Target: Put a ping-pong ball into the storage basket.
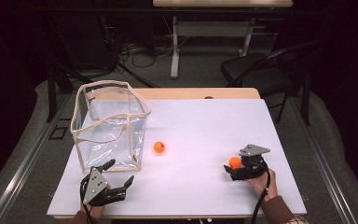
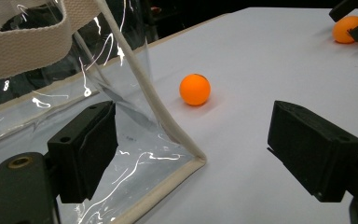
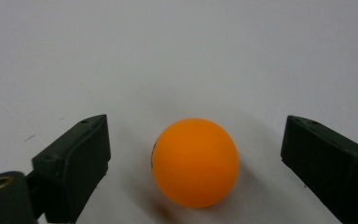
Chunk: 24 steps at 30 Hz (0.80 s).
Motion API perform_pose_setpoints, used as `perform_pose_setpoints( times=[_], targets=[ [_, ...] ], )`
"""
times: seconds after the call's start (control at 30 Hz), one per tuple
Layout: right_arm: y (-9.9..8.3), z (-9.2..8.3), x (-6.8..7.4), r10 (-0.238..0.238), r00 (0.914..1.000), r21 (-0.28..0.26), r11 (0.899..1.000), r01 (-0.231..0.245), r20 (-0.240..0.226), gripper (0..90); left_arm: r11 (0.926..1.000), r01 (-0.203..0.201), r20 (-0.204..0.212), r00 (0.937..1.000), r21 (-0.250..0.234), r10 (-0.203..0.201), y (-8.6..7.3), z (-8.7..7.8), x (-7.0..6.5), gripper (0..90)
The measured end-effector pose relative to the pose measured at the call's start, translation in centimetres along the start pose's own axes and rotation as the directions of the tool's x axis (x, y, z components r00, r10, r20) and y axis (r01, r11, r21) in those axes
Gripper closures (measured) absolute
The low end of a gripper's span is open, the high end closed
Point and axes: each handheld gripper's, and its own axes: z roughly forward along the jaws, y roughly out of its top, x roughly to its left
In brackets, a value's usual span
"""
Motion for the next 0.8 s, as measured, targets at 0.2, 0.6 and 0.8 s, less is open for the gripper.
perform_pose_setpoints(
  times=[0.2,0.6,0.8],
  targets=[
    [-0.17,-0.24,-0.01,0.006,0.9997,0.000,1.000,-0.006,0.022,27.5,1.0000,-0.004,0.006,1.0000,0.006,0.004,0.01,0.12,-0.06,15.8],
    [-0.30,-0.20,0.13,0.012,0.9997,0.021,1.000,-0.012,0.023,50.3,1.0000,-0.003,0.010,0.9999,0.008,0.003,0.03,0.15,-0.03,15.8],
    [-0.10,-0.49,0.22,0.005,0.9996,0.007,1.000,-0.005,0.029,50.6,1.0000,-0.002,0.011,0.9999,0.008,0.001,0.04,0.11,-0.12,15.8]
  ],
)
